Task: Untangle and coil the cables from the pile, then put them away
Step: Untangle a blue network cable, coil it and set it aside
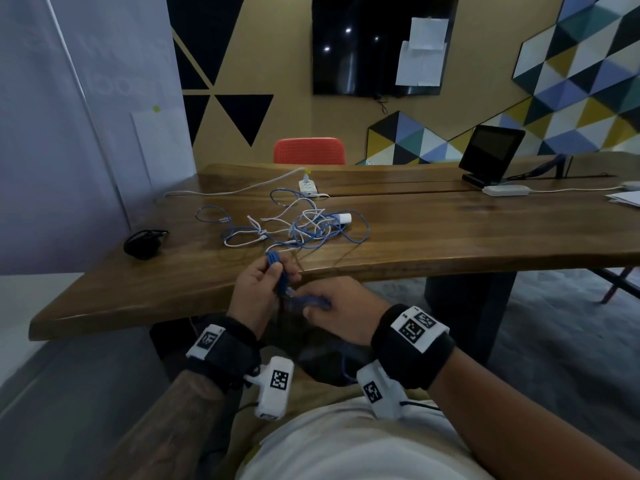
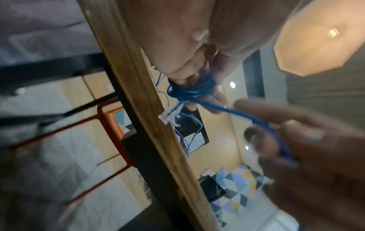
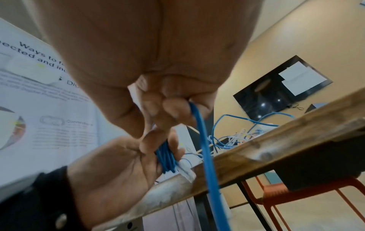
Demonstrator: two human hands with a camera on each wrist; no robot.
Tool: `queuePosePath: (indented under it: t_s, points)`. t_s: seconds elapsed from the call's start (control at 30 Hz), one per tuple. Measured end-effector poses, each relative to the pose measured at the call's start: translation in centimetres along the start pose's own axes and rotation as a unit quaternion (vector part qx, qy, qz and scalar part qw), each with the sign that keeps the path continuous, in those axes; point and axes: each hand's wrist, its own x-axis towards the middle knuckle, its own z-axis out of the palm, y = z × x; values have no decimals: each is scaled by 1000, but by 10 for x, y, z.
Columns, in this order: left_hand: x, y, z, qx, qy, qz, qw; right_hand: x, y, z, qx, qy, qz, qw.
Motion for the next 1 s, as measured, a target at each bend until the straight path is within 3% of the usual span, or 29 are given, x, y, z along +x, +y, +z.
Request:
queuePosePath:
  t_s: [0.1, 0.17, 0.23, 0.3, 0.37, 0.53, 0.6, 0.7, 0.9, 1.0]
  points:
    - [-2, -4, -3, 193, -96, 33, 976, 1, -4, -7, 13, 76, -50, 996]
    - [-7, -1, 2, 219, -164, 34, 961, 2, -1, -14, -21, 104, -71, 992]
    - [-13, 8, 12, 207, -193, -6, 959, 2, 8, -22, -38, 136, -71, 987]
    - [-13, 14, 21, 213, -172, -93, 957, 2, 18, -30, -24, 179, -54, 982]
    - [-12, 19, 26, 163, -173, -169, 956, 4, 24, -36, 0, 200, -50, 979]
    - [-19, 35, 17, -55, -247, -215, 943, 10, 33, -25, 73, 215, -55, 972]
    - [-19, 42, 18, -153, -224, -223, 936, 9, 32, -15, 131, 176, -11, 976]
    - [-14, 40, 20, -238, -158, -182, 941, 5, 26, -3, 146, 65, 74, 984]
    - [-1, 15, 9, -280, -46, -154, 947, 1, 15, -5, 105, -96, 130, 981]
    - [-1, 7, 16, -259, 7, -103, 960, 2, 9, -6, 134, -154, 156, 966]
